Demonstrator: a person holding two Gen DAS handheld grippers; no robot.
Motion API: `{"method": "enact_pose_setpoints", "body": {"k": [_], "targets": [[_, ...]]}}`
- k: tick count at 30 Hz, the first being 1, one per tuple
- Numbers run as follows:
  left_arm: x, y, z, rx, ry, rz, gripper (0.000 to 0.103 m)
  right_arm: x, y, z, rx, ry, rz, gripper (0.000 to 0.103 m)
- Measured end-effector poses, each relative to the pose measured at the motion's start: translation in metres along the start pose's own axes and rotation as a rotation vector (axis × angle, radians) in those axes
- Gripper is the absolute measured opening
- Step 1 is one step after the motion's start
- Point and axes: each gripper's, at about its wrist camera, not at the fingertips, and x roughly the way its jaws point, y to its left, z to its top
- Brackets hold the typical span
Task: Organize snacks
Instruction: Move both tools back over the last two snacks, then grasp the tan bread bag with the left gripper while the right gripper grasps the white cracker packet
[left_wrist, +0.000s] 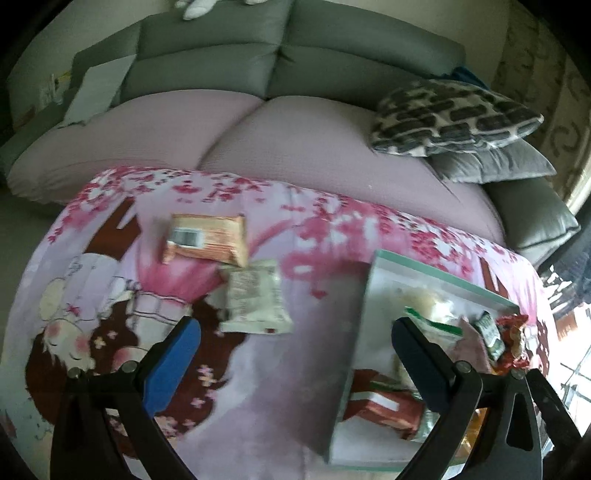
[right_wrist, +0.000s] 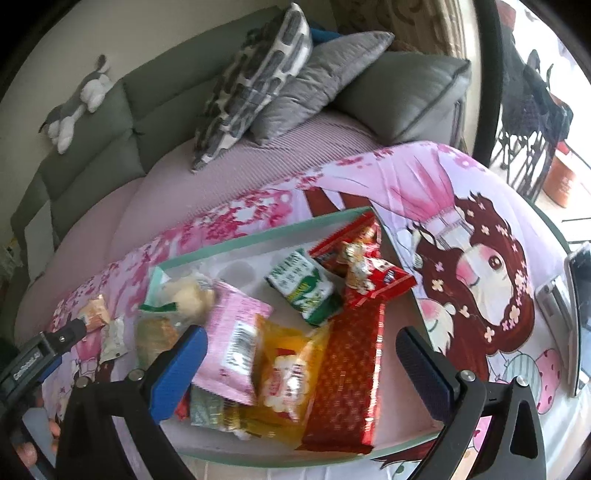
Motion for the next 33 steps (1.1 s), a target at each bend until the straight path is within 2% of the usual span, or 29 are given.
{"method": "enact_pose_setpoints", "body": {"k": [5,9,13,15,18,22,25,29,33], "targets": [[-0.007,0.046,0.009,-0.057,-0.002,0.090,0.103,-0.009,0.036,-0.001,-0.082,-0.016,0.090,0.103],[-0.010,0.096,0.017,-0.134,0.012,0.119,0.103,-0.008,0.071,0.000,-0.140,0.006,0.167,0.103],[-0.004,0.133,0.032,-0.161,0.027,0.173,0.103,-0.007,0.126,0.007,-0.245,0.022,0.231,0.103],[0.004,0.145,0.042,-0.154,0.041,0.166,0.103,-0.006,0.149,0.011,-0.286,0.015,0.257,0.103],[0.026,0.154,0.060,-0.154,0.108,0.086,0.103,0.011,0.193,0.015,-0.338,0.060,0.302,0.103],[0.056,0.149,0.079,-0.068,0.190,0.033,0.103,0.054,0.241,0.003,-0.413,0.162,0.302,0.103],[0.073,0.140,0.090,0.048,0.227,0.003,0.103,0.089,0.263,-0.014,-0.472,0.234,0.261,0.103],[0.094,0.129,0.093,0.201,0.298,-0.003,0.103,0.123,0.271,-0.029,-0.492,0.311,0.240,0.103],[0.110,0.116,0.091,0.307,0.346,-0.020,0.103,0.139,0.272,-0.035,-0.497,0.348,0.220,0.103]]}}
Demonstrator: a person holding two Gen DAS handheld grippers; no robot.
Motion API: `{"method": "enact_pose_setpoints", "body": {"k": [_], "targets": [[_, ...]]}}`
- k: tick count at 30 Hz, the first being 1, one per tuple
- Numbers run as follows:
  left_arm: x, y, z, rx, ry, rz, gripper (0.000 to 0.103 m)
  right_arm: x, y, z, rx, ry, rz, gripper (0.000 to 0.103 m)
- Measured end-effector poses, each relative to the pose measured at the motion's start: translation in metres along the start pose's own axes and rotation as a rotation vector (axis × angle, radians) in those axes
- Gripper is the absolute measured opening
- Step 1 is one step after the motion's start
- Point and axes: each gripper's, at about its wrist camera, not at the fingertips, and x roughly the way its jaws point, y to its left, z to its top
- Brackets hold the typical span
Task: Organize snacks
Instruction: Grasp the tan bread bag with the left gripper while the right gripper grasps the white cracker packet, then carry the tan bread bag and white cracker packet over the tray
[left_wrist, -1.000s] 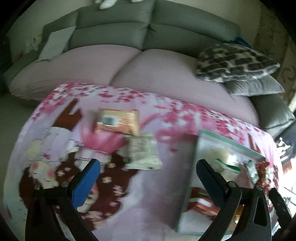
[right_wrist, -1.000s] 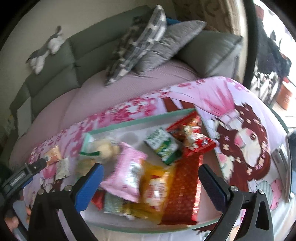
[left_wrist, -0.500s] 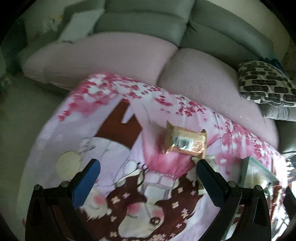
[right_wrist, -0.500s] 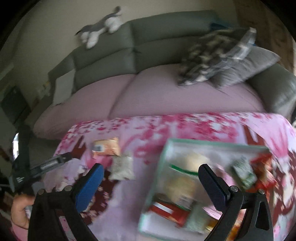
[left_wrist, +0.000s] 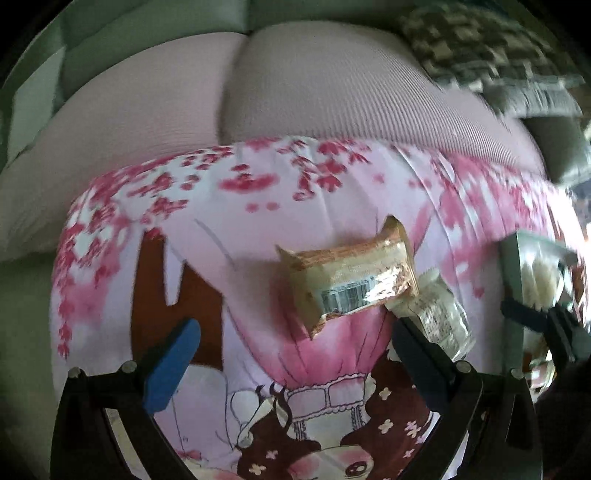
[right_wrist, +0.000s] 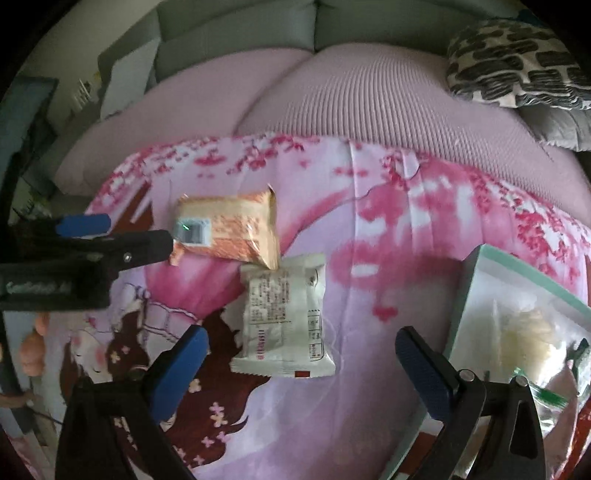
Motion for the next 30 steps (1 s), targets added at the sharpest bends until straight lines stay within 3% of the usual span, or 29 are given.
{"method": "enact_pose_setpoints", "body": {"k": [10,16,18,20,22,24,27,30], "targets": [[0.026,-0.050,0.028,0.245,0.038,0.170,0.103,0.022,0.001,0.002,0.001,0.041,-0.017,0.103],[0.038,-0.051,0.038,0.235,0.014,0.194,0.103,0.028,0.000,0.004,0.011,0.028,-0.036,0.102],[0.043,-0.049,0.040,0.228,0.015,0.208,0.102,0.028,-0.003,0.006,0.024,0.015,-0.037,0.092],[0.045,-0.047,0.039,0.211,0.019,0.191,0.096,0.027,-0.006,0.009,0.035,0.007,-0.035,0.083],[0.047,-0.043,0.039,0.183,0.031,0.138,0.072,0.024,-0.009,0.010,0.046,-0.004,-0.028,0.075],[0.048,-0.038,0.037,0.152,0.034,0.100,0.062,0.023,-0.012,0.010,0.057,-0.009,-0.018,0.058],[0.045,-0.036,0.034,0.128,0.021,0.083,0.045,0.021,-0.015,0.009,0.072,-0.013,-0.007,0.056],[0.037,-0.032,0.029,0.079,0.004,0.071,0.040,0.017,-0.017,0.006,0.086,-0.022,0.004,0.055]]}}
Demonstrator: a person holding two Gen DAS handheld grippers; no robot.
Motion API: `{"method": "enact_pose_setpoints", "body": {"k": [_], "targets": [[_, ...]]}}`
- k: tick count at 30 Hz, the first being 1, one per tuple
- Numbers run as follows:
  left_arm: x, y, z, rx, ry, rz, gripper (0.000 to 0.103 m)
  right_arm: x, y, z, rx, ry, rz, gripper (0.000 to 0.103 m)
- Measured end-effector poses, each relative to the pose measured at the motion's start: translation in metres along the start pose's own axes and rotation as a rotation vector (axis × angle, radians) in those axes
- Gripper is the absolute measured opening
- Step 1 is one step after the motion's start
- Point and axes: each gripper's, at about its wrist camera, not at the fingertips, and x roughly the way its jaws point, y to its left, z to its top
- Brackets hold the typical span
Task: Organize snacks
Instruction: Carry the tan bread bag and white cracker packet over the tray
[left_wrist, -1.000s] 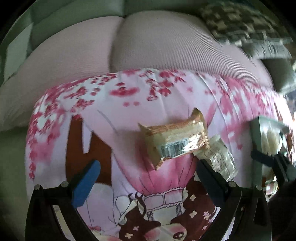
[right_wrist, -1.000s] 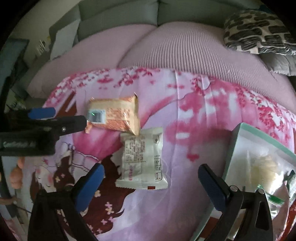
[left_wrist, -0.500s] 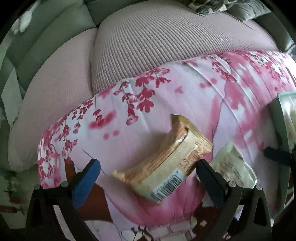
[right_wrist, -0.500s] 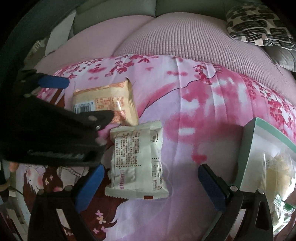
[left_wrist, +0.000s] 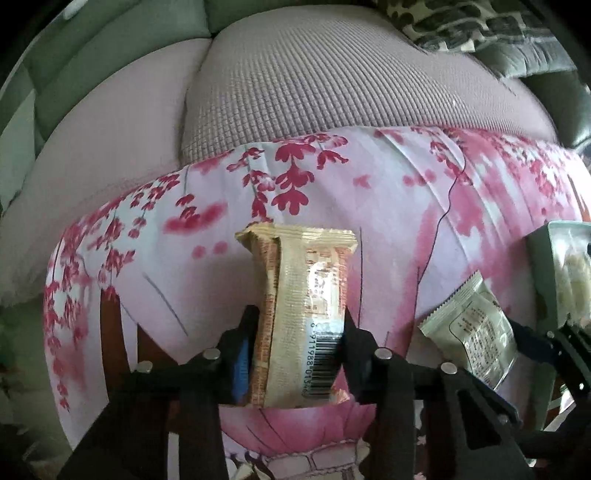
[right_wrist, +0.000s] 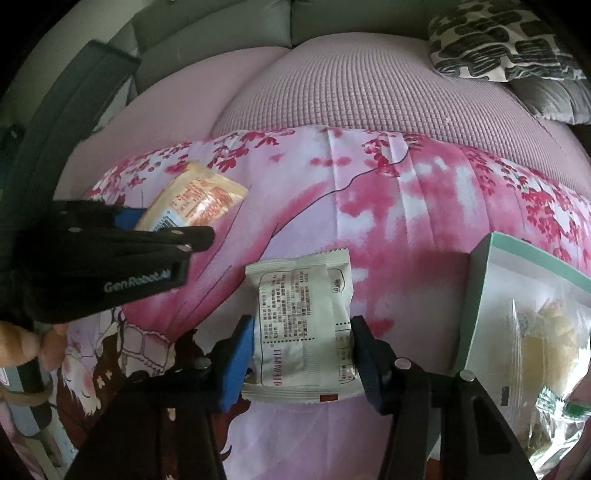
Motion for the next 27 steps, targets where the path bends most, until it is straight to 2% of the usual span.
{"method": "enact_pose_setpoints", "body": {"k": [2,5,11,15,20,23,27], "targets": [[-0.008,0.006,-0.008,-0.064,-0.029,-0.023,0.039,-0.007,-0.002,-0.005,0.010,-0.010,0.011,0.055],[-0.027,0.011,-0.028,-0.156,-0.097,-0.098,0.038,-0.026,-0.003,-0.014,0.018,-0.045,0.033,0.055],[-0.081,-0.006,-0.077,-0.308,-0.259,-0.163,0.038,-0.079,-0.012,-0.045,0.057,-0.132,0.060,0.055],[-0.111,-0.028,-0.103,-0.360,-0.345,-0.203,0.038,-0.118,-0.021,-0.068,0.090,-0.211,0.051,0.055],[-0.141,-0.078,-0.123,-0.334,-0.394,-0.289,0.038,-0.162,-0.060,-0.096,0.180,-0.277,-0.006,0.055],[-0.150,-0.116,-0.124,-0.254,-0.407,-0.317,0.038,-0.179,-0.091,-0.106,0.240,-0.301,-0.075,0.055],[-0.149,-0.165,-0.121,-0.156,-0.377,-0.344,0.038,-0.195,-0.136,-0.116,0.321,-0.307,-0.143,0.055]]}}
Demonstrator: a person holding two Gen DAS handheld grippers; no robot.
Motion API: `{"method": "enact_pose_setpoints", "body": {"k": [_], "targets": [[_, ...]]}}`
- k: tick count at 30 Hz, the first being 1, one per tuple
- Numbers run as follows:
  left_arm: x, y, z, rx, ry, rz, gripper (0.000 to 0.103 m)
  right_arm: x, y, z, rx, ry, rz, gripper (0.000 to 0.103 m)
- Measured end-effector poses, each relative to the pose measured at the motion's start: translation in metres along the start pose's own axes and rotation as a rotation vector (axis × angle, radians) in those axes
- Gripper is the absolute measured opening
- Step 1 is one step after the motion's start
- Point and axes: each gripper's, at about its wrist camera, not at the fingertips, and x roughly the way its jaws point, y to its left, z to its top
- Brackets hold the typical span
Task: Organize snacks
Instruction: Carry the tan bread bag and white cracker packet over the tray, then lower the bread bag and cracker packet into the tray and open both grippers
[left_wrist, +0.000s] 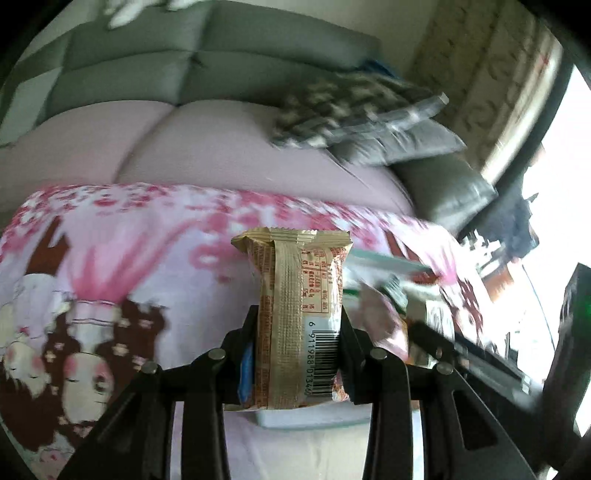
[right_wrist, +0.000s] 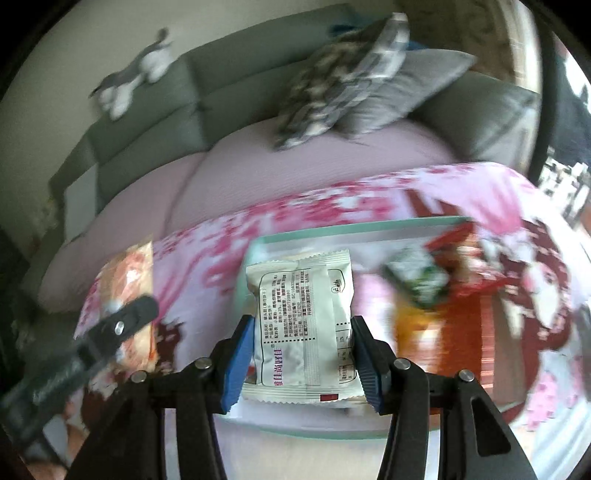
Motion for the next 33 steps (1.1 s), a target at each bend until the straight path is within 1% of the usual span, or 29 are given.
{"method": "enact_pose_setpoints", "body": {"k": [1,5,8,13,21,23,24,25,27,28,29,30,31,33], "targets": [[0.007,-0.012,-0.003,0.024,0.018,-0.010,0.038,-0.001,-0.017,0.002,0.027,0.001,-0.031,0.055],[0.028,-0.044,-0.013,0.092,0.064,-0.024,0.038,0.000,-0.062,0.004,0.107,0.015,-0.105,0.055],[0.044,-0.056,-0.016,0.117,0.089,-0.016,0.038,0.007,-0.079,0.004,0.134,0.033,-0.112,0.055],[0.062,-0.059,-0.020,0.125,0.123,0.017,0.038,0.011,-0.086,0.005,0.144,0.048,-0.102,0.055],[0.070,-0.050,-0.023,0.099,0.139,0.041,0.040,0.022,-0.083,0.002,0.136,0.068,-0.101,0.055],[0.069,-0.047,-0.023,0.078,0.146,0.033,0.053,0.023,-0.083,0.002,0.130,0.071,-0.103,0.056],[0.068,-0.047,-0.023,0.072,0.146,0.029,0.066,0.023,-0.083,0.002,0.130,0.069,-0.107,0.056],[0.064,-0.046,-0.023,0.067,0.144,0.028,0.071,0.022,-0.083,0.003,0.129,0.066,-0.116,0.056],[0.057,-0.047,-0.024,0.067,0.141,0.027,0.071,0.020,-0.083,0.003,0.122,0.068,-0.122,0.060],[0.051,-0.047,-0.025,0.064,0.137,0.032,0.075,0.018,-0.083,0.003,0.119,0.069,-0.121,0.062],[0.046,-0.046,-0.026,0.058,0.131,0.039,0.079,0.016,-0.082,0.002,0.116,0.069,-0.121,0.067],[0.042,-0.044,-0.029,0.052,0.125,0.049,0.085,0.013,-0.081,0.001,0.113,0.067,-0.123,0.072],[0.033,-0.040,-0.032,0.039,0.113,0.071,0.087,0.010,-0.079,-0.001,0.106,0.065,-0.124,0.073],[0.023,-0.033,-0.039,0.024,0.099,0.109,0.087,0.001,-0.073,-0.008,0.082,0.058,-0.118,0.078]]}}
